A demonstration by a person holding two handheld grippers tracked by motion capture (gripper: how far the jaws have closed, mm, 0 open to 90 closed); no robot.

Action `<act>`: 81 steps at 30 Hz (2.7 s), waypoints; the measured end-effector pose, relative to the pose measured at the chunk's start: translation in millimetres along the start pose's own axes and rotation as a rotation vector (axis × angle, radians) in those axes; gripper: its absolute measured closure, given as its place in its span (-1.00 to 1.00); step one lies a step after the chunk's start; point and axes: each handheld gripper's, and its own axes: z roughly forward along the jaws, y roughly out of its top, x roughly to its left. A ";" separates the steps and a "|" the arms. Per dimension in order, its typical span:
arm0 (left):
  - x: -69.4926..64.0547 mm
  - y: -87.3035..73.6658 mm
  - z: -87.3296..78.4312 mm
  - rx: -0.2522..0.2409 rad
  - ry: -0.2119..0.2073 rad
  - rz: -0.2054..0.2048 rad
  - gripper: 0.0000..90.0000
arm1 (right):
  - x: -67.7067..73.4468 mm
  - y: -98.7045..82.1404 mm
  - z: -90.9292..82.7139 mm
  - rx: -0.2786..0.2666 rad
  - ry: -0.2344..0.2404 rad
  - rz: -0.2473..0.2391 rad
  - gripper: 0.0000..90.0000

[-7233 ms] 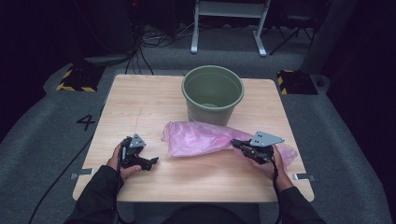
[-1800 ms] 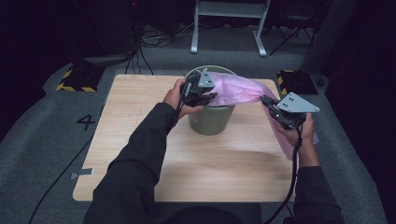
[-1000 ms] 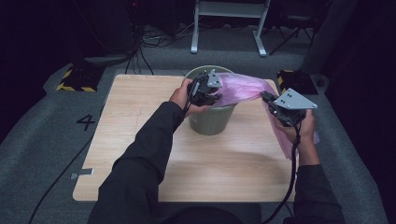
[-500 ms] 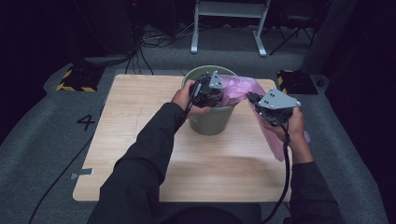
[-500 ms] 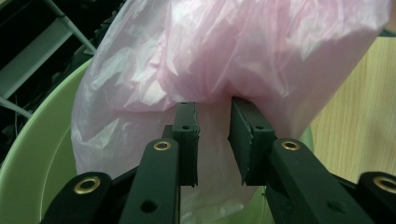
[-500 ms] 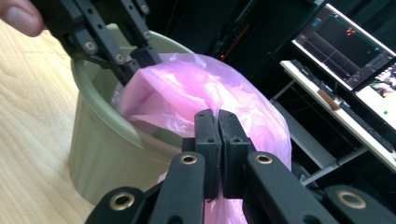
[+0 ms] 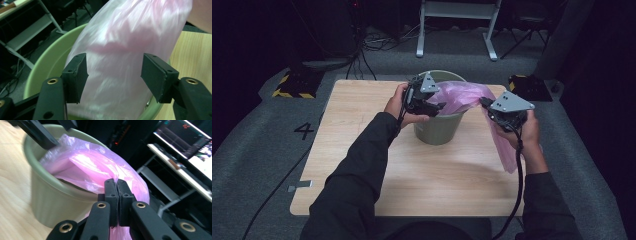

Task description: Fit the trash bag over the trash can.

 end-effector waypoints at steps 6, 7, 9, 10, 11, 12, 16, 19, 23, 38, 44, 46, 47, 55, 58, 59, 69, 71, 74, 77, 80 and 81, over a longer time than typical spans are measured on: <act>4.7 -1.9 -2.5 -0.003 0.034 -0.011 -0.02 | -16.3 -9.1 -15.6 0.026 -0.048 -0.003 0.98; 4.9 -1.5 -1.0 -0.002 0.032 -0.014 0.00 | -17.4 -9.6 -16.9 0.022 -0.039 -0.007 0.98; 2.8 0.6 2.3 -0.007 0.005 -0.017 -0.01 | -17.3 -9.1 -18.0 0.025 -0.027 -0.016 0.98; 1.1 1.9 3.7 -0.009 0.004 -0.011 -0.01 | -15.6 -7.5 -17.2 0.027 -0.022 -0.027 0.98; -1.3 4.0 5.3 -0.009 -0.006 -0.002 -0.03 | -14.3 -6.3 -16.1 0.025 -0.015 -0.029 0.98; -1.3 4.0 5.3 -0.009 -0.006 -0.002 -0.05 | -12.2 -4.2 -14.3 0.024 -0.007 -0.036 0.98; -11.9 13.1 11.0 -0.021 -0.045 0.028 -0.10 | -3.1 7.4 -4.0 0.020 0.022 -0.066 0.97; -16.0 15.7 11.0 -0.042 -0.062 0.031 -0.21 | 2.1 17.2 3.7 0.013 0.048 -0.070 0.96; -19.5 17.7 7.7 -0.058 -0.075 0.046 -0.27 | 7.6 26.2 11.0 0.008 0.076 -0.077 0.96; -26.1 15.9 17.6 0.037 0.040 0.169 0.87 | 22.2 26.7 14.9 -0.011 0.117 -0.066 0.56; -23.8 12.9 18.3 0.061 0.066 0.170 0.93 | 24.9 9.9 8.7 0.008 0.134 0.028 -0.02; -21.7 11.1 18.5 0.069 0.065 0.162 0.94 | 28.6 2.6 7.0 0.011 0.146 0.054 -0.17; -21.3 9.6 18.9 0.070 0.067 0.156 0.94 | 31.3 -1.8 5.8 0.013 0.148 0.062 -0.23; -14.9 0.9 17.7 0.056 0.049 0.110 0.95 | 55.7 -39.8 0.5 -0.051 0.187 0.211 -0.49; -12.4 -1.8 16.0 0.044 0.052 0.090 0.96 | 63.1 -48.9 7.8 -0.029 0.167 0.247 -0.52; -11.7 -2.8 15.3 0.044 0.051 0.085 0.96 | 65.2 -51.3 10.7 -0.017 0.169 0.256 -0.51; -3.8 -11.4 12.7 0.043 0.044 0.041 0.91 | 62.5 -66.2 26.4 0.051 0.113 0.200 0.93; -3.1 -12.2 12.5 0.035 0.041 0.032 0.87 | 58.5 -66.1 23.6 0.041 0.095 0.201 0.99; -1.7 -13.1 12.5 0.030 0.038 0.017 0.75 | 53.0 -61.3 18.5 0.018 0.053 0.189 1.00; -1.5 -13.1 12.7 0.038 0.052 0.007 0.43 | 45.3 -52.9 13.8 0.013 0.013 0.165 1.00; -2.4 -13.2 10.0 0.028 0.091 -0.007 0.00 | 35.0 -41.8 9.4 0.015 0.003 0.131 1.00; -2.1 -13.8 7.9 0.014 0.094 -0.017 -0.14 | 32.2 -37.8 8.1 0.025 0.011 0.120 1.00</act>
